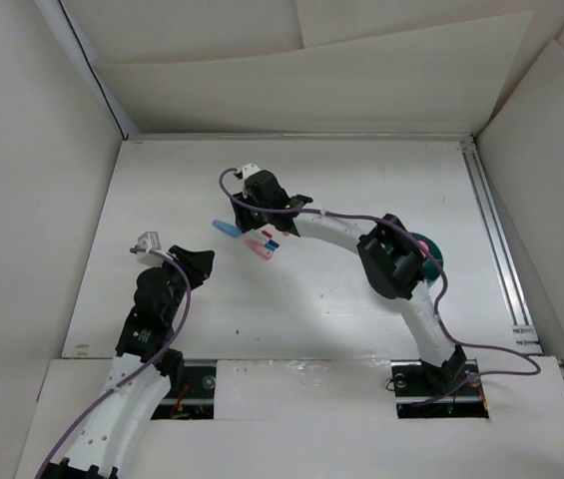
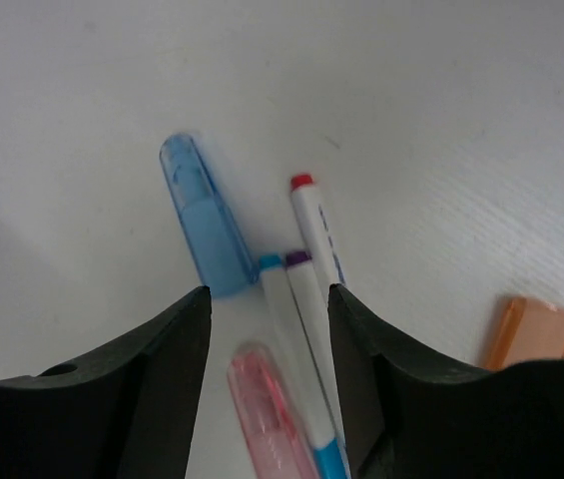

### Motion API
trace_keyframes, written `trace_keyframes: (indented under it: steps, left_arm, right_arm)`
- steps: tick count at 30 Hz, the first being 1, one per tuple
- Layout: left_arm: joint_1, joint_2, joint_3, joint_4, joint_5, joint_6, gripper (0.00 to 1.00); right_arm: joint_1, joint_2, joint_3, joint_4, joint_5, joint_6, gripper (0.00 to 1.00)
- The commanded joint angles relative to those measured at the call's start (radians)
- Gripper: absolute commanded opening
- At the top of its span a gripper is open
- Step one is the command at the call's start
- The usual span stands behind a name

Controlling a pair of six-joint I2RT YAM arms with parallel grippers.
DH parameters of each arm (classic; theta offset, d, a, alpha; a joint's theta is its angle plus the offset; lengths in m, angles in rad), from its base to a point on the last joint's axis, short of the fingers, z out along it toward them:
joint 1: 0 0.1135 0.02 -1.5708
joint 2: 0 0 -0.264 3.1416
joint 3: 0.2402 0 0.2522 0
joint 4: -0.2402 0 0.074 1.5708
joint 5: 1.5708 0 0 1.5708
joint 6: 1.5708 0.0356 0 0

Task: Sort the stationery into containers
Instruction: Pick up the pen from the center of the board.

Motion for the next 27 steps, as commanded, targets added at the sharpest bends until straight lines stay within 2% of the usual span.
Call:
trace_keyframes:
  steps: [1,12,18,22,26,27]
  left_arm:
    - [-0.005,-0.006,-0.011,0.027,0.030,-0.005,0.31]
    - [-0.005,-0.035,-0.020,0.027,0.040,-0.005,0.31]
    - [-0.005,-0.056,-0.020,0.004,0.040,-0.005,0.31]
    - [-0.005,-0.095,-0.011,-0.026,0.040,-0.014,0.31]
    - [-0.005,-0.147,0.008,-0.062,0.030,-0.014,0.31]
    - [-0.005,-0.162,0.017,-0.062,0.030,-0.014,0.31]
  right_arm:
    - [0.003,0.086,0.177,-0.049,0.032,-0.020,0.56]
    - [0.023,0.273,0.451,-0.203,0.187,-0.020,0.53]
    - [0.033,0.304,0.465,-0.224,0.207,-0.020,0.48]
    - [0.033,0.313,0.474,-0.253,0.228,-0.011,0.40]
    - [0.033,0.322,0.493,-0.281,0.264,-0.011,0.38]
    - [0.033,0.322,0.493,-0.295,0.264,-0.011,0.35]
